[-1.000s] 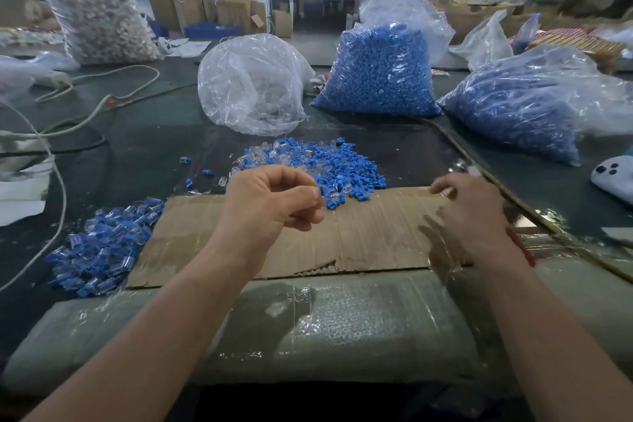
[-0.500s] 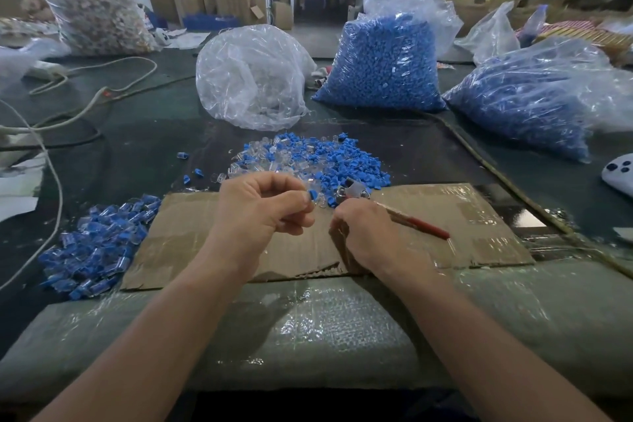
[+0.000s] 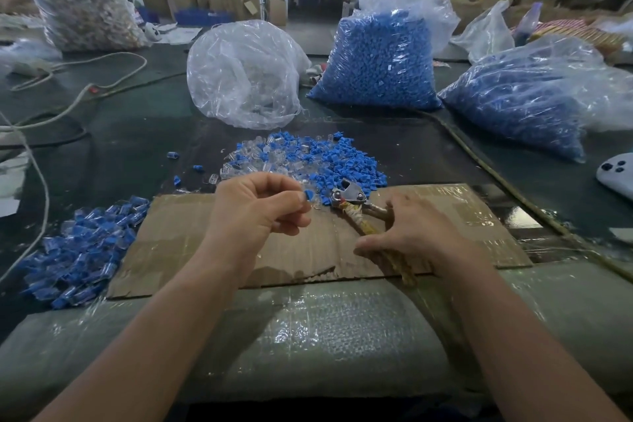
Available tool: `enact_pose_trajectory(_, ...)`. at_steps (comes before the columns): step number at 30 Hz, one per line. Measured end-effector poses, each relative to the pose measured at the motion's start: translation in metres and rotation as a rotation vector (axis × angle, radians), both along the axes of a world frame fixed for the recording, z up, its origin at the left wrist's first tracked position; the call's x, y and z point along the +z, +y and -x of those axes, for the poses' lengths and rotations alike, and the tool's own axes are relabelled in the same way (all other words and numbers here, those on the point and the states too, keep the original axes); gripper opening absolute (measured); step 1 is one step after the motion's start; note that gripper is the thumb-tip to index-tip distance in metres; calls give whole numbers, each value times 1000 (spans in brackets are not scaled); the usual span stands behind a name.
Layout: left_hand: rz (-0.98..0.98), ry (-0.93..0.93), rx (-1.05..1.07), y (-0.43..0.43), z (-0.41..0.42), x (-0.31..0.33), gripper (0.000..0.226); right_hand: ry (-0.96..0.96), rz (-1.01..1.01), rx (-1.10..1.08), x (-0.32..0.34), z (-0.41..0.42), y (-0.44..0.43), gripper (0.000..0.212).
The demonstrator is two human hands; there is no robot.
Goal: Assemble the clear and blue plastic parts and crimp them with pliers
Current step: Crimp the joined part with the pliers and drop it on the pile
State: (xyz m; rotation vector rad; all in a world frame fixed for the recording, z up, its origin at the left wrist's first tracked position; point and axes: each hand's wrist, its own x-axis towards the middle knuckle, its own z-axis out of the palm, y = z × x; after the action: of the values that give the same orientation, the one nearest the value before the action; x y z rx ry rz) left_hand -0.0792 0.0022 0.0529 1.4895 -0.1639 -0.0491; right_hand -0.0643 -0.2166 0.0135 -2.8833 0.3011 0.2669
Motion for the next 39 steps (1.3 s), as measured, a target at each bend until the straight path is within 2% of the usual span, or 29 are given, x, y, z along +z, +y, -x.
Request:
enact_pose_trajectory(4,3,18,4,2,-4,-5,10,38,38,28,3,-4,1,98)
enact_pose_trajectory(8,-1,33,5,4,-10,-11,7,41,-76,-5,11,-8,5,64)
enact_pose_trajectory(12,-3,38,15,5,-16,-15,8,4,-105,0,16,-6,7,35)
enact_pose_trajectory(16,16,63,30,4,-25,-19,10,-66,-146,2,27,3,7,20)
enact_pose_trajectory(18,27,72,29,4,-30,-22,9,-80,-145,32,32,7,6,18)
enact_pose_trajectory(22,83,112,37,4,-41,-30,8,-142,-205,64,42,9,9,27)
enact_pose_trajectory(27,186,168,71,5,-55,-40,8,-224,-158,133,39,-7,26,10)
enact_pose_trajectory(39,218,95,133,-2,-78,-33,9,-563,-285,248,6,-44,54,28)
